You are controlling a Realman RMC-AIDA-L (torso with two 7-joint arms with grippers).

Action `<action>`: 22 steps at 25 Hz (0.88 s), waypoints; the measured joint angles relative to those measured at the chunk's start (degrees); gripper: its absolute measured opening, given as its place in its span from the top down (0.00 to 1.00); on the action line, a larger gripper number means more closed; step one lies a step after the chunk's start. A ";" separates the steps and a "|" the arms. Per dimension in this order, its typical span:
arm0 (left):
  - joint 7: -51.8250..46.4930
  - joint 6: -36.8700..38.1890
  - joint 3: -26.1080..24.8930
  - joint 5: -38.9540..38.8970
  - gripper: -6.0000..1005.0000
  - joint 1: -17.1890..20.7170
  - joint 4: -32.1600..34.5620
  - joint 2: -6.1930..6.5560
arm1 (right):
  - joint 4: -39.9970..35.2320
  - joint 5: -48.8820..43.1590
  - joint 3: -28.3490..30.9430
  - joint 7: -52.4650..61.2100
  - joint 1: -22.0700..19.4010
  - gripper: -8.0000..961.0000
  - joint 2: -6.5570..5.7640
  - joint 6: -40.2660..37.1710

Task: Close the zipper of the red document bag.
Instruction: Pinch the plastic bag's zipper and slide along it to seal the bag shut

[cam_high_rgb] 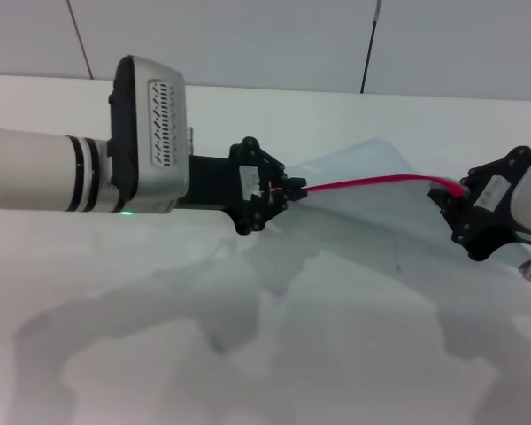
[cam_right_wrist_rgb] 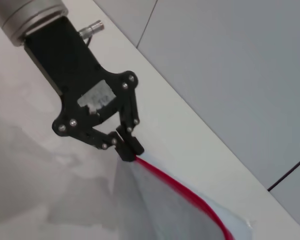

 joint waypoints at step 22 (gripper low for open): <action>2.11 2.45 -3.99 0.00 0.95 0.93 -4.82 0.73 | 0.08 0.17 1.80 -0.27 -0.64 0.90 0.00 0.56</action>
